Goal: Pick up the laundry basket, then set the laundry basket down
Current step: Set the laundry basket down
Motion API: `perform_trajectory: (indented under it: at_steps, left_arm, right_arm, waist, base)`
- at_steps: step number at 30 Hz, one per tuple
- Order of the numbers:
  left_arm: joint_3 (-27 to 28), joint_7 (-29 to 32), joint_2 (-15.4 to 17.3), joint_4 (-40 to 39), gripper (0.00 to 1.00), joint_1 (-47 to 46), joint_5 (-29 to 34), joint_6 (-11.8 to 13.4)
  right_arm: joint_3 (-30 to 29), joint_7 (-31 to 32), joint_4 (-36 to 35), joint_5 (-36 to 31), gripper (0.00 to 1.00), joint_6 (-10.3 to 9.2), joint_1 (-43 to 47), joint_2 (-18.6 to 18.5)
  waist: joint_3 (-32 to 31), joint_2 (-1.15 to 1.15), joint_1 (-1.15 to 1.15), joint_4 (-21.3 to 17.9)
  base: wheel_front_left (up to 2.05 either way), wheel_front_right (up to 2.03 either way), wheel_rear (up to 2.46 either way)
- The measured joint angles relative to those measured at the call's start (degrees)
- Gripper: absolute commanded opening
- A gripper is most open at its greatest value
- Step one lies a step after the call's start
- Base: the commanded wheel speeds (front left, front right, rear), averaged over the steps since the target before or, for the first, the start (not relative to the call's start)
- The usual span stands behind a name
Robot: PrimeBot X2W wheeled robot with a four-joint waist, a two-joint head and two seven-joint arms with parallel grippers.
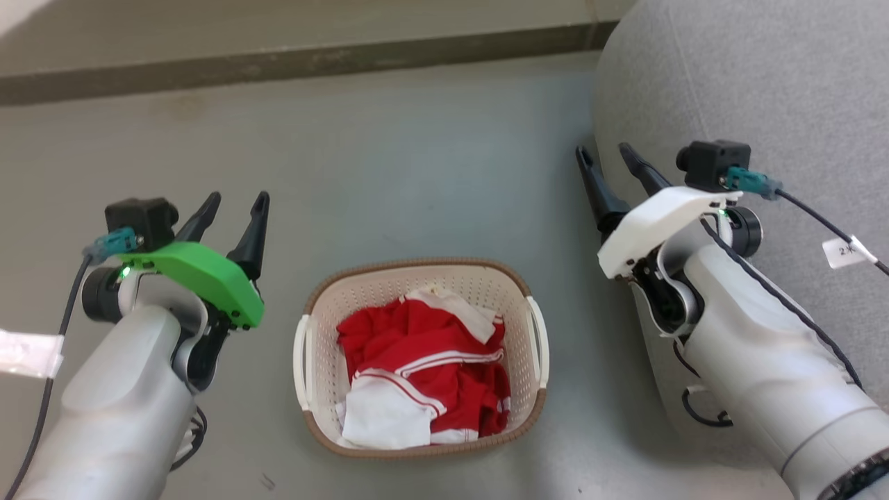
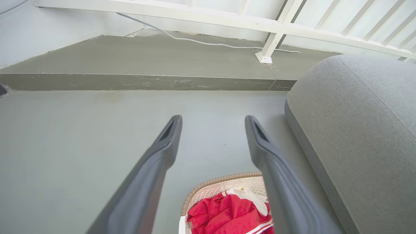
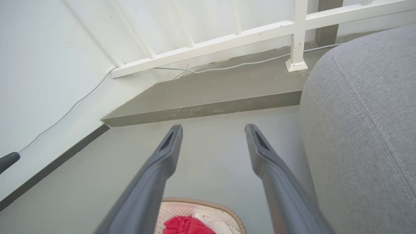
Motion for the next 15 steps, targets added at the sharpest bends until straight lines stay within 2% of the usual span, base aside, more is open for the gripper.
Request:
perform_trajectory:
  at_steps: [6, 12, 15]
  left_arm:
    - [4.54, 0.0, 0.45, -3.39, 1.0, 5.01, 1.02, 0.09]
    - [8.31, 0.0, 1.55, -8.98, 1.0, 8.66, 4.2, 1.43]
    - [10.39, 0.0, 1.98, -11.92, 1.0, 10.24, 6.0, 2.16]
  right_arm:
    - [-3.63, 0.0, -5.13, -3.76, 1.0, -1.48, 5.31, -1.13]
    - [-6.54, 0.0, -10.07, -6.67, 1.0, -2.59, 10.5, -1.54]
    - [-8.53, 0.0, -12.94, -8.24, 1.0, -3.93, 12.26, -1.89]
  waist:
    - [-4.77, 0.0, 0.0, 0.46]
    - [-8.71, 0.0, 0.0, 0.58]
    - [-10.12, 0.0, 0.0, 0.55]
  base:
    - [0.0, 0.0, 0.0]
    - [0.0, 0.0, 0.0]
    - [0.0, 0.0, 0.0]
